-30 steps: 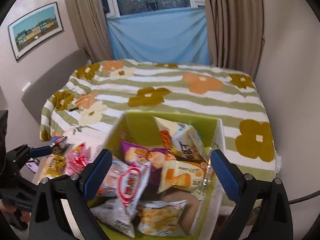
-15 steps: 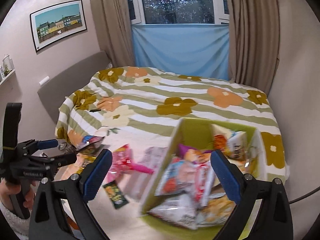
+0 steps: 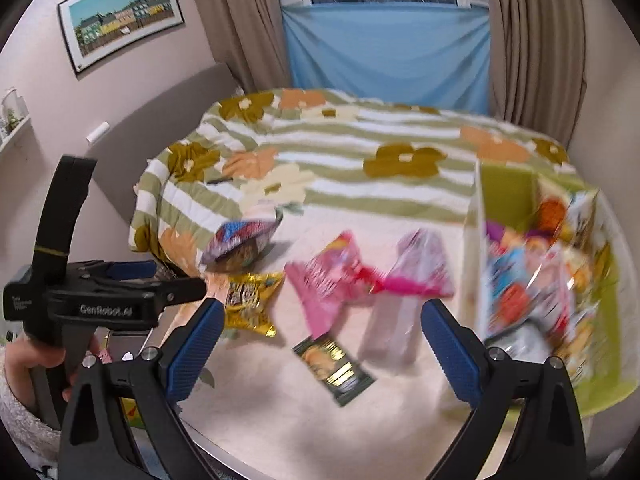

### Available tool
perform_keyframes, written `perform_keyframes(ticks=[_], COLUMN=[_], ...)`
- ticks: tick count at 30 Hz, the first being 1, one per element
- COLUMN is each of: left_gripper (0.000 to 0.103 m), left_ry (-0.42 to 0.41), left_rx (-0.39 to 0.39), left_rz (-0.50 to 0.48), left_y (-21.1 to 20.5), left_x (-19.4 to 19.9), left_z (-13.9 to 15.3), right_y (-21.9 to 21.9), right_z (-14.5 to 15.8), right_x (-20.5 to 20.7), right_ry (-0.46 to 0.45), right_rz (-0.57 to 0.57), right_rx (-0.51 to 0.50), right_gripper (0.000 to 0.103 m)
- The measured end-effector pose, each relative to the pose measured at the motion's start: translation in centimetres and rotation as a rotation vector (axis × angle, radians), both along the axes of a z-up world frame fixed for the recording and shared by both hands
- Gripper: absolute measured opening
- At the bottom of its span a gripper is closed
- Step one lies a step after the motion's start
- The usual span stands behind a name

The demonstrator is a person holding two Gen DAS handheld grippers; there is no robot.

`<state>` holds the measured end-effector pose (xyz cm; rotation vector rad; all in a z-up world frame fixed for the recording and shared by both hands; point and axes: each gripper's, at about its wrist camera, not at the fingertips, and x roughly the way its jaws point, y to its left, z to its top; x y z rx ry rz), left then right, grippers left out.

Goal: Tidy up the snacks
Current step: 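Move both tools back over the remaining snack packets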

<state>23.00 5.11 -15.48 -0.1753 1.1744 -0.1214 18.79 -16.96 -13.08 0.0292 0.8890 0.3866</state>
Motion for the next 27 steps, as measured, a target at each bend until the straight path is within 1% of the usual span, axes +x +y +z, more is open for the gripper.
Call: perform_keyframes(ticks=[3, 5, 7, 9, 12, 15, 19, 23, 25, 27], left_gripper=[0.1, 0.1, 0.1, 0.1, 0.1, 0.1, 0.1, 0.1, 0.097, 0.093], left_ry=[0.033, 0.049, 0.065, 0.066, 0.077, 0.054, 0.081, 0.11, 0.119, 0.129], left_rx=[-0.036, -0.058, -0.053, -0.051, -0.057, -0.052, -0.025, -0.012, 0.013, 0.018], left_rz=[0.0, -0.009, -0.021, -0.024, -0.006, 0.012, 0.039, 0.07, 0.08, 0.088], left_y=[0.9, 0.9, 0.3, -0.3, -0.7, -0.8, -1.1, -0.7, -0.6, -0.4], left_x=[1.4, 2.3, 3.2, 3.7, 4.4, 4.9, 5.7, 6.2, 6.2, 6.2], left_z=[-2.6, -4.2, -5.9, -6.9, -8.3, -9.2, -10.8, -12.2, -12.6, -13.0], right_y=[1.2, 1.7, 2.0, 2.2, 2.2, 2.1, 1.8, 1.8, 2.0, 2.5], right_z=[-2.6, -4.9, -7.1, -8.7, -11.1, -13.0, -15.2, -16.5, -16.7, -16.7], right_x=[-0.3, -0.6, -0.7, -0.7, -0.2, 0.3, 1.1, 1.9, 2.0, 1.8], right_ry=[0.039, 0.061, 0.083, 0.105, 0.142, 0.179, 0.212, 0.235, 0.239, 0.238], right_rz=[-0.044, -0.081, -0.1, -0.101, -0.075, -0.026, 0.052, 0.116, 0.144, 0.177], right_rx=[-0.007, -0.012, -0.027, -0.042, -0.085, -0.13, -0.176, -0.165, -0.148, -0.134], right_gripper=[0.098, 0.098, 0.098, 0.098, 0.098, 0.098, 0.098, 0.098, 0.098, 0.098])
